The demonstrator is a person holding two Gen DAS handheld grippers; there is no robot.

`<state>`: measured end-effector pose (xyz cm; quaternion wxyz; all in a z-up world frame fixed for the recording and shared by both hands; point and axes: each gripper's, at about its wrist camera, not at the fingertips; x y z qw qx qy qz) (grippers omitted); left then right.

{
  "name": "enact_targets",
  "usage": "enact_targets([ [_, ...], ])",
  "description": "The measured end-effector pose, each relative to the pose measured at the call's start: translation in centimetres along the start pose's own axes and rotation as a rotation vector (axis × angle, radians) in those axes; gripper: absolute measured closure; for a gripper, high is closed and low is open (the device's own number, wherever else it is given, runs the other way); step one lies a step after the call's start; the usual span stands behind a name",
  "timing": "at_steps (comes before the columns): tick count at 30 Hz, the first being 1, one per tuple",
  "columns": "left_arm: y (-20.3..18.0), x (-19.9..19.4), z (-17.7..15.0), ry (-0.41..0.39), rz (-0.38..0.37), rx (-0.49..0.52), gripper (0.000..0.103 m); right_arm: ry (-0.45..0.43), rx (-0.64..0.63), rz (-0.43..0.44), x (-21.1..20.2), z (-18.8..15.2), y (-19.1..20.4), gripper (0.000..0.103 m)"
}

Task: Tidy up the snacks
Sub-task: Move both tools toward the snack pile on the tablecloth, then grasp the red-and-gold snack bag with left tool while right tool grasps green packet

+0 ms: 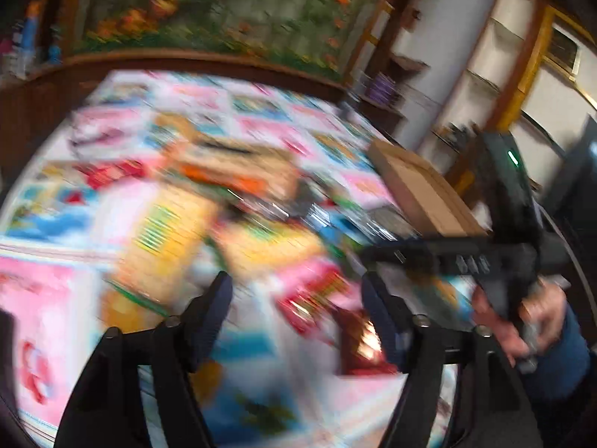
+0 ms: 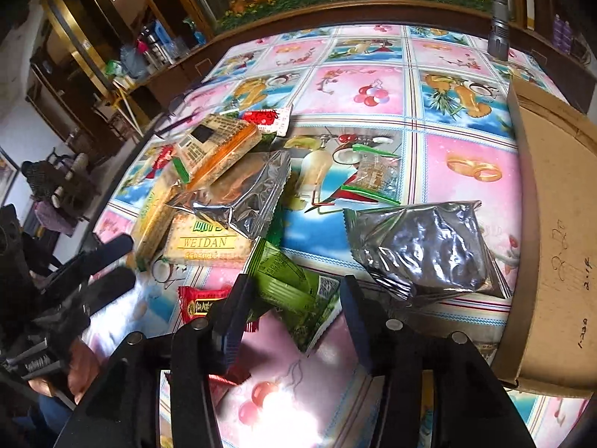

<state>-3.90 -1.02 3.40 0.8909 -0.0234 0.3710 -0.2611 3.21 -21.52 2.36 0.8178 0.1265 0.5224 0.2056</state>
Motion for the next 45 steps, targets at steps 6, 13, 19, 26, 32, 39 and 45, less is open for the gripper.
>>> enact_targets([
  [6, -5.4, 2.6, -1.0, 0.154, 0.041, 0.172, 0.025, -0.053, -0.009, 0.075, -1.1, -0.6, -0.7, 0.047],
  [13, -7.3, 5.3, -1.1, 0.231, 0.157, 0.249, 0.04, -0.057, -0.02, 0.131, -0.3, -0.7, -1.2, 0.046],
  [19, -5.2, 5.0, -0.5, 0.197, 0.195, 0.181, 0.069, -0.072, -0.088, 0.111, -0.2, -1.1, -0.7, 0.044],
  [26, -2.8, 4.1, -0.3, 0.167, 0.124, 0.09, 0.07, -0.063, -0.117, 0.105, 0.6, -0.9, -0.5, 0.041],
  [32, -2.5, 3.8, -0.3, 0.157, 0.107, 0.064, 0.07, -0.087, -0.292, 0.028, 1.2, -3.0, 2.3, 0.063],
  [39, -2.9, 3.0, -0.4, 0.134, 0.111, 0.067, 0.07, -0.109, -0.195, 0.095, -0.3, -2.5, 1.1, 0.071],
  [45, -3.7, 2.5, 0.3, 0.114, 0.1, 0.068, 0.07, -0.187, -0.067, 0.177, -4.1, -1.4, 0.0, 0.071],
])
Point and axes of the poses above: each gripper's, at about its wrist camera, not at the fingertips, and x roughly the way its jaws point, y to its left, z to its top, and after that the axes turned 11 degrees about x, right-handed
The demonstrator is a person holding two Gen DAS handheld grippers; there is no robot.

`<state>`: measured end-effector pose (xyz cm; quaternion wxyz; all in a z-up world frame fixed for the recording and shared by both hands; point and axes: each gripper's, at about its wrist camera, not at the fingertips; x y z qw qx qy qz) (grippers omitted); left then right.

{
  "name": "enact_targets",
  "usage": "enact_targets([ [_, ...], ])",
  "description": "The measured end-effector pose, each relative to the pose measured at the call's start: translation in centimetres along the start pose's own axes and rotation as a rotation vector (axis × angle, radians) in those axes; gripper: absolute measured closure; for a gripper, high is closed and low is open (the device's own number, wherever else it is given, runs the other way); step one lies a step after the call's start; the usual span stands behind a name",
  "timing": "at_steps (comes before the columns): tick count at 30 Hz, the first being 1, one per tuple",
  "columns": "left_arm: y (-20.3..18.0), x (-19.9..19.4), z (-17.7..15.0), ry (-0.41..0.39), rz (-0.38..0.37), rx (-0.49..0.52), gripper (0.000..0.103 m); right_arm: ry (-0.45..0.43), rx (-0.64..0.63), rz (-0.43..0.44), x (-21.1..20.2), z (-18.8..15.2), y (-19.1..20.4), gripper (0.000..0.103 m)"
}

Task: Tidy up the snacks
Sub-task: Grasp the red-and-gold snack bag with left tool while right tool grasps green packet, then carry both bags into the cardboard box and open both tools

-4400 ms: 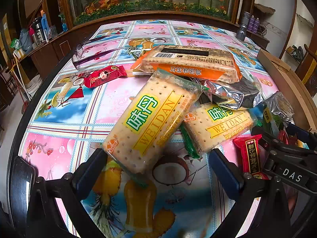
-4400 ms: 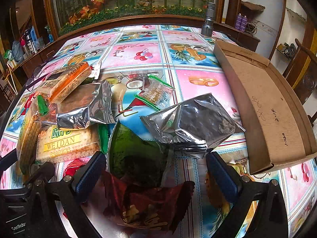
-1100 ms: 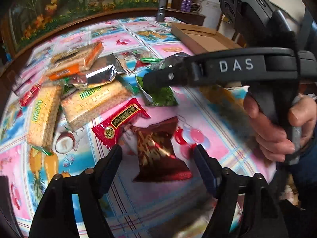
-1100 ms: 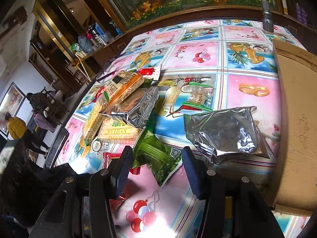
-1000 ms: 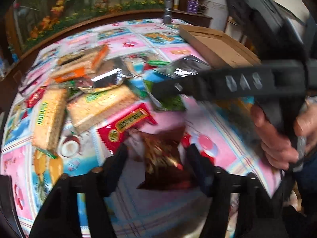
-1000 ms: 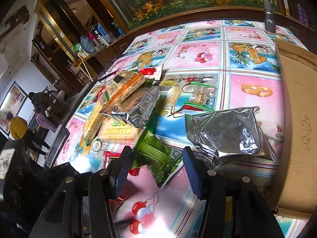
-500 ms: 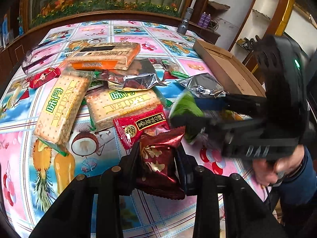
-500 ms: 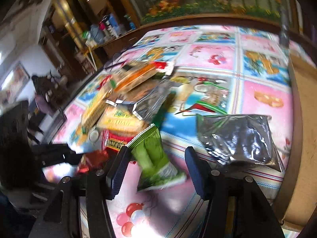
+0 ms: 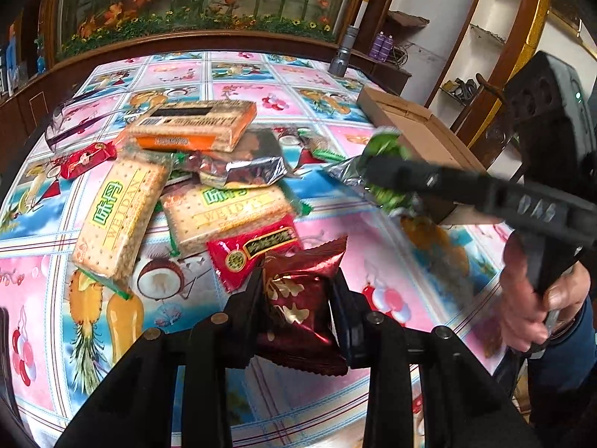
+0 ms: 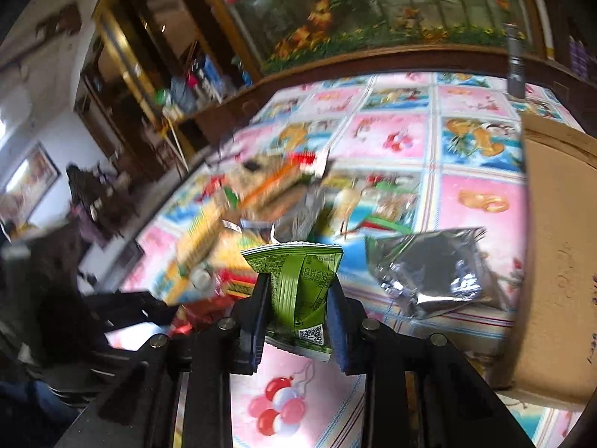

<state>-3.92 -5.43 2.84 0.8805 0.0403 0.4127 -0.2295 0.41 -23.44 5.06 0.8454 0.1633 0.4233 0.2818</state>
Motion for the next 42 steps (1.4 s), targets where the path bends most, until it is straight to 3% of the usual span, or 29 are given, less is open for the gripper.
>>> enact_targets([
  [6, -0.7, -0.7, 1.9, -0.026, -0.006, -0.003, 0.07, -0.057, 0.072, 0.042, -2.8, 3.4, -0.2, 0.071],
  [9, -1.3, -1.1, 3.5, -0.046, -0.011, 0.006, 0.07, -0.122, 0.117, 0.011, -3.8, 5.9, -1.1, 0.072],
  [15, -3.0, -0.5, 8.5, -0.087, -0.043, 0.02, 0.07, -0.237, 0.25, -0.027, -5.0, 10.7, -6.3, 0.072],
  [21, -7.0, 3.7, 14.8, -0.087, -0.102, 0.067, 0.07, -0.296, 0.391, -0.095, -6.6, 11.7, -14.6, 0.072],
  [24, -9.3, 6.9, 17.8, -0.076, -0.14, 0.08, 0.07, -0.325, 0.457, -0.2, -8.1, 11.8, -17.9, 0.072],
  [27, -11.8, 11.6, 20.9, -0.051, -0.16, 0.086, 0.07, -0.379, 0.582, -0.165, -10.1, 11.4, -21.2, 0.072],
  [33, -14.6, 17.8, 21.6, 0.026, -0.155, 0.083, 0.07, -0.343, 0.675, -0.224, -9.3, 11.0, -24.1, 0.072],
  [36, -14.4, 18.8, 20.9, 0.045, -0.149, 0.068, 0.07, -0.298, 0.698, -0.284, -8.3, 11.1, -24.7, 0.072],
  [39, -13.7, 19.7, 20.1, 0.063, -0.149, 0.035, 0.07, -0.271, 0.735, -0.287, -8.0, 10.6, -25.5, 0.072],
  [42, -13.0, 20.1, 20.0, 0.07, -0.197, -0.011, 0.07, -0.247, 0.723, -0.322, -7.6, 10.3, -25.2, 0.072],
])
Point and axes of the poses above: each gripper's, at about its wrist camera, not at the fingertips, and x roughly the way its jaws point, y to its left, z to its top, and after that the axes turned 11 degrees about x, right-handed
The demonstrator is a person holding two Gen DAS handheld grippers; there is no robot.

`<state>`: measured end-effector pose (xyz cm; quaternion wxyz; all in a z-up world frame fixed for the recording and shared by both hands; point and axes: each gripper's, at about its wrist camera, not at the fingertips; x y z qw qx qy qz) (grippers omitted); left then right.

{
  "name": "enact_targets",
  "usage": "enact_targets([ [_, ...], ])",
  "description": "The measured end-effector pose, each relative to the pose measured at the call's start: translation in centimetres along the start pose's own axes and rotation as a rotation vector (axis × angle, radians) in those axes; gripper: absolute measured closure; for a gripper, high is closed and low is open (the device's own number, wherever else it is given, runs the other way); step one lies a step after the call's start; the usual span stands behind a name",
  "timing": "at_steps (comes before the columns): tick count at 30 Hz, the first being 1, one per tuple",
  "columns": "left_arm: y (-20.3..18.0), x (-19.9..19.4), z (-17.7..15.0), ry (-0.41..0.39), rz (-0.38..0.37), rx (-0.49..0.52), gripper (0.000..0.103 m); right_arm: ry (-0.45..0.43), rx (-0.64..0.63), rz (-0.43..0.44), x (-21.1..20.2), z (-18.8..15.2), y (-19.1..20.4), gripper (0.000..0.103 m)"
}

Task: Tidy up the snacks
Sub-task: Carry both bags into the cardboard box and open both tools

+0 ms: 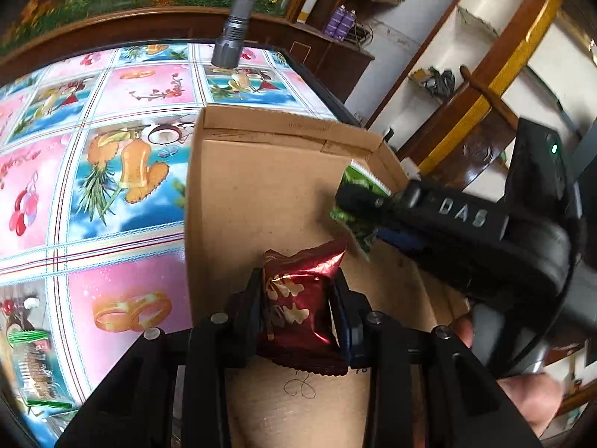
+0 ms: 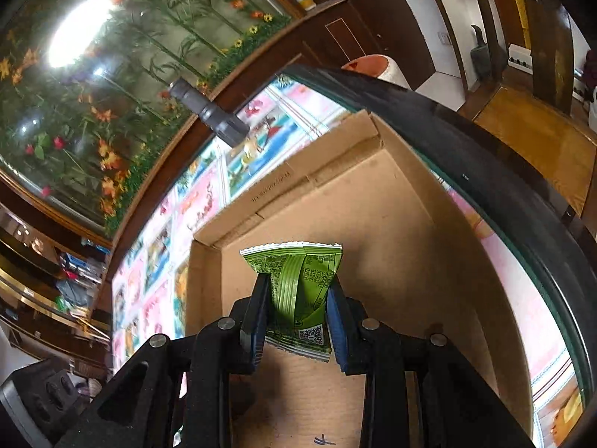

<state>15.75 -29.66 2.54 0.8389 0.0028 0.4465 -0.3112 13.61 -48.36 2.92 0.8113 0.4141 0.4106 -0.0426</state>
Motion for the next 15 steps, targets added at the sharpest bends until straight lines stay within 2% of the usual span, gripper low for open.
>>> enact_targets([
  [15, -0.38, 0.03, -0.09, -0.008, -0.027, 0.01, 0.07, -0.003, -0.02, -0.078, 0.46, -0.96, 0.53, 0.072],
])
Point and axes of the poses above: each gripper's, at about its wrist camera, not at the fingertips, and x roughly the way its jaws point, y to its left, z to its top, and after that the axes turned 11 degrees about x, right-handed
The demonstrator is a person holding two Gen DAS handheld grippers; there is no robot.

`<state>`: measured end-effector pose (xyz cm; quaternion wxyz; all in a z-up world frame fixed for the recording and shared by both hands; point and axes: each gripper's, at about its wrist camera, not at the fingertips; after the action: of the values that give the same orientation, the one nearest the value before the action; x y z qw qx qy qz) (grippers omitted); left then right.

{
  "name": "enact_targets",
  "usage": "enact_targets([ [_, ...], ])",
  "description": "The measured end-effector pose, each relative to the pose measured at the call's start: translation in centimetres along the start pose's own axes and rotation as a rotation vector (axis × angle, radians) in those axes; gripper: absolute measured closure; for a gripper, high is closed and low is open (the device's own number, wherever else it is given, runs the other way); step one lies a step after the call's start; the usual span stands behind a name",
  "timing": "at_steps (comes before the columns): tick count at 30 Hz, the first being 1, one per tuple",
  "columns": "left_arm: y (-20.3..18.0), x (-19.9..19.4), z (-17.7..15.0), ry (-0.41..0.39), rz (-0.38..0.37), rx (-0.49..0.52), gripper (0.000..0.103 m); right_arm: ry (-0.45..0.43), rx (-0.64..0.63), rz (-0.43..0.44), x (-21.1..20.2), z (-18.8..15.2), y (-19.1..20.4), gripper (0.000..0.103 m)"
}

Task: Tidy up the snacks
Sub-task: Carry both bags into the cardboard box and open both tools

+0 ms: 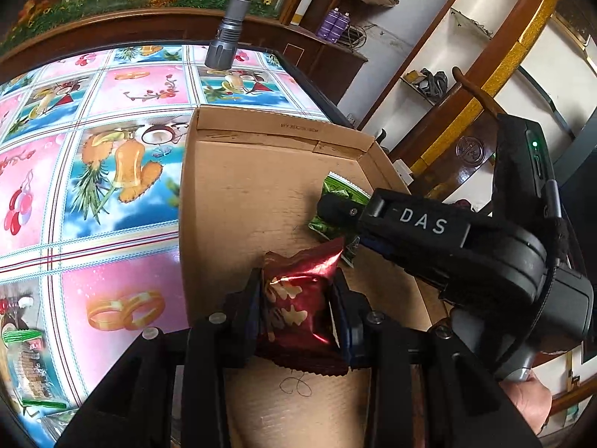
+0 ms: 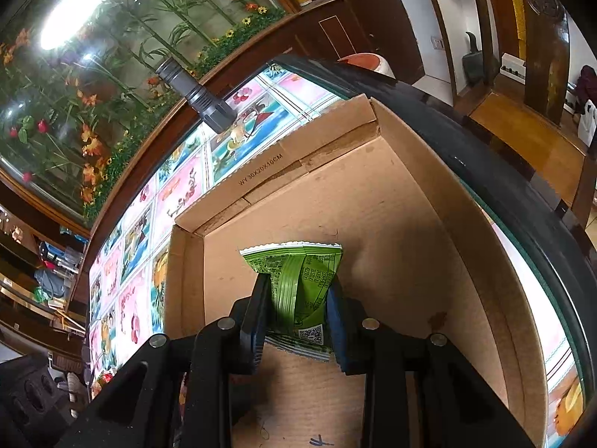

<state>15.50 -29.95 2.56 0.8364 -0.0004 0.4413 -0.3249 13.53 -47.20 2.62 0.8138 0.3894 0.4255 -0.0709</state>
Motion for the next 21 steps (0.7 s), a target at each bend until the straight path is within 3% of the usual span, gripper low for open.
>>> enact_targets([
  [15, 0.08, -0.02, -0.03, 0.002, 0.003, -0.002, 0.069, 0.0, -0.004, -0.028, -0.21, -0.33, 0.46, 0.071],
  [21, 0.18, -0.06, 0.07, -0.012, -0.016, -0.014, 0.059, 0.004, 0.004, -0.035, -0.29, -0.25, 0.31, 0.069],
])
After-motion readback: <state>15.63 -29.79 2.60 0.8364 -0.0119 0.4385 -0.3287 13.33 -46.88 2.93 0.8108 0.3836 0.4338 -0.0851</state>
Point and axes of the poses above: each gripper's, at about its wrist camera, not at the fingertips, and x roughly the way its jaws point, y to its left, z to its top, and after that the axes turned 11 degrees about x, right-handed
